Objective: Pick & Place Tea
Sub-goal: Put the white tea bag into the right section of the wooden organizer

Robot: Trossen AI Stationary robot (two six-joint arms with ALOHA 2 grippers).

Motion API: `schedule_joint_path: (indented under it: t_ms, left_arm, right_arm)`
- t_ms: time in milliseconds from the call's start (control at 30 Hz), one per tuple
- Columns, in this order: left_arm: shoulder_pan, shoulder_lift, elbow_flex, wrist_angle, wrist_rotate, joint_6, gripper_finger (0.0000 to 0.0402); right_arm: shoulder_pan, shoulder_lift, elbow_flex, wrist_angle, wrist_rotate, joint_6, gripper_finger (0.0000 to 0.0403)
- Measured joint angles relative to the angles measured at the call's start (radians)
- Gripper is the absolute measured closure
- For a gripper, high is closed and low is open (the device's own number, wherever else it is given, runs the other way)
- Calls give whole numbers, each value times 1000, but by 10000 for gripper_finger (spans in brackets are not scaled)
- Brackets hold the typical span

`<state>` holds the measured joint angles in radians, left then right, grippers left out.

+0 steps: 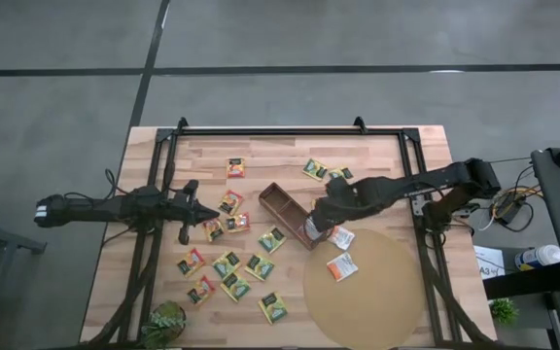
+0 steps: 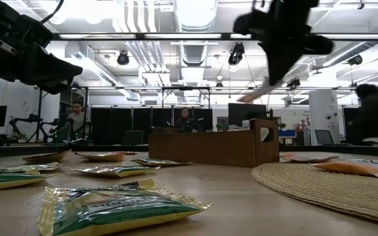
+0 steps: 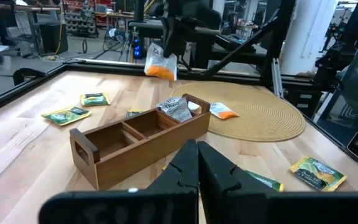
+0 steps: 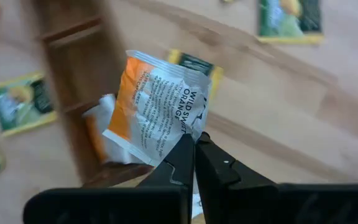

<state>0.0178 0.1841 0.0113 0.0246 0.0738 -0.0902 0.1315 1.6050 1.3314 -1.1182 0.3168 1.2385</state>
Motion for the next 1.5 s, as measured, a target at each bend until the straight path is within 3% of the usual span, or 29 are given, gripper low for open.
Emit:
schedule_joint_path:
  t_ms: [267, 567, 1167, 1500]
  left_arm:
    - [0, 0, 0, 0, 0, 0, 402]
    - [0, 0, 0, 0, 0, 0, 402]
    - [0, 0, 0, 0, 0, 0, 402]
    - [0, 0, 0, 0, 0, 0, 402]
  right_arm:
    - [-34, 121, 165, -98, -11, -253, 394]
    - [-40, 243, 293, -215, -66, -428, 394]
    - [-15, 481, 571, -407, -116, -612, 394]
    - [-1, 521, 608, -422, -116, -663, 394]
